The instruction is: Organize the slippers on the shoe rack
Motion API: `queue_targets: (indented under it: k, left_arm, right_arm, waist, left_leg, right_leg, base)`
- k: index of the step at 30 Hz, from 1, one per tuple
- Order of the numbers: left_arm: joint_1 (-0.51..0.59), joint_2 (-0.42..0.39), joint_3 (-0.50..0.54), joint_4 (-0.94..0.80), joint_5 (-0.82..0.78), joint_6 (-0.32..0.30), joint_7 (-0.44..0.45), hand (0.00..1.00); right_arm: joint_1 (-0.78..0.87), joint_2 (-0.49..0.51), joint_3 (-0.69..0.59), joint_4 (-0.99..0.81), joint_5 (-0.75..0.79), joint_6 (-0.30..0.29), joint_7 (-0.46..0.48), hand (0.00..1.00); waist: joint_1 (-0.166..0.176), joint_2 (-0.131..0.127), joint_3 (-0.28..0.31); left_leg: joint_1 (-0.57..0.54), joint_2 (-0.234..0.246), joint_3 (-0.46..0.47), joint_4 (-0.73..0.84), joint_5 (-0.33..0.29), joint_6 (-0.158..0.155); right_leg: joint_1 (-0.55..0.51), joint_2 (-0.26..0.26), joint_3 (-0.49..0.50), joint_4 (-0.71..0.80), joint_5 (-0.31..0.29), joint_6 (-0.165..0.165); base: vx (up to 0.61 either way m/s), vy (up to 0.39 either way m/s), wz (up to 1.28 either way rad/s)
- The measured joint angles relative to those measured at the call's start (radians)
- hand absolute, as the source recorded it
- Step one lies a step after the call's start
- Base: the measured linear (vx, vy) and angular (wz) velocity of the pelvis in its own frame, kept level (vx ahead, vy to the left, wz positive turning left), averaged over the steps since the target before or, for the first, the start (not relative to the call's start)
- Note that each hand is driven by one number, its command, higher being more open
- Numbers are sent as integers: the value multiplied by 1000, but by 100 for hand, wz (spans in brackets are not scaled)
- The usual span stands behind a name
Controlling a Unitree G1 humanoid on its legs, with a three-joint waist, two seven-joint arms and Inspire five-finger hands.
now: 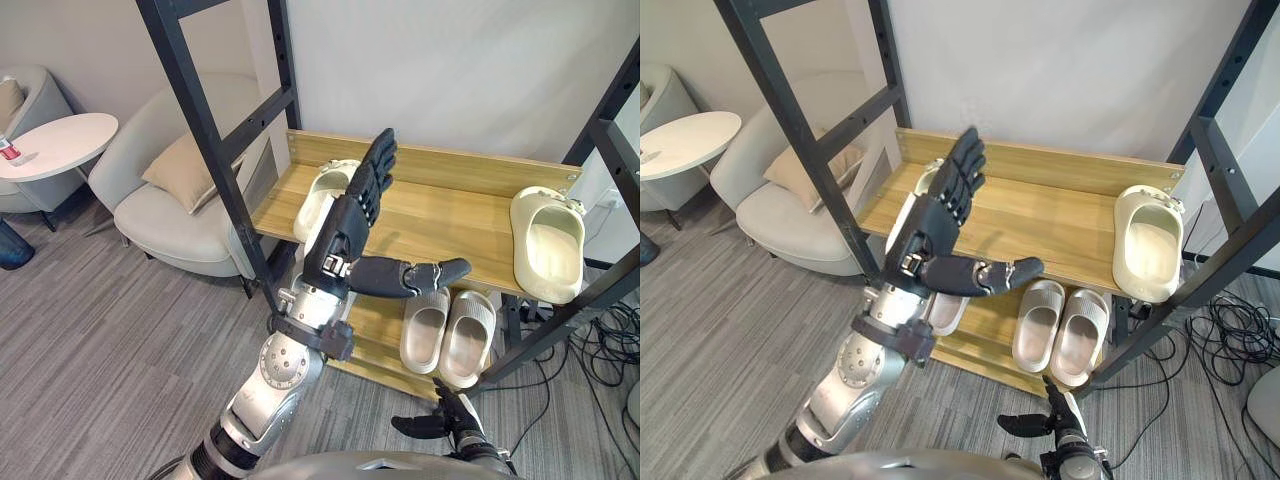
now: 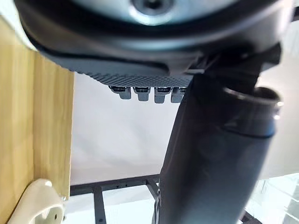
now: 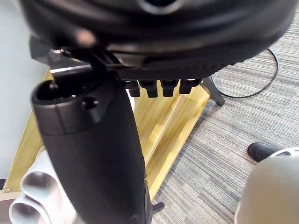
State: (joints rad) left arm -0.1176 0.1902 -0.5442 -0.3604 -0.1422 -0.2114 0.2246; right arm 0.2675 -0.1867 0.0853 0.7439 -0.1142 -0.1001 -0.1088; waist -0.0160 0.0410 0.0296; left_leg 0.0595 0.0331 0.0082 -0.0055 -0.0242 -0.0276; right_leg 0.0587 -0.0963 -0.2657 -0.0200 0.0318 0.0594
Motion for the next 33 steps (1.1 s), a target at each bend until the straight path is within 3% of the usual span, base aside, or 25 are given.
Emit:
queue_targets:
  k: [6, 16, 33]
  left_arm:
    - [-122, 15, 96, 60, 184, 1, 101, 100]
    - [-332, 160, 173, 279, 393, 37, 120, 100]
    - [-416, 276, 243, 402, 755, 118, 127, 100]
  right_arm:
    - [22, -8, 15, 12, -1, 0, -6, 100]
    - [36, -6, 16, 12, -2, 0, -4, 100]
    - [32, 1, 15, 11, -2, -22, 11, 100]
  waist:
    - [-12, -8, 5]
    - [-51, -20, 13]
    - [-80, -30, 23]
  left_leg:
    - [4, 0, -1, -4, 0, 0]
    - [-7, -1, 8, -11, 0, 0]
    - [-7, 1, 24, -15, -3, -1]
  right_leg:
    - [4, 0, -2, -2, -1, 0]
    - [-15, 1, 7, -6, 0, 1]
    - [-34, 9, 35, -9, 1, 1]
  base:
    - [0, 0, 0]
    - [1, 0, -1]
    - [10, 3, -5]
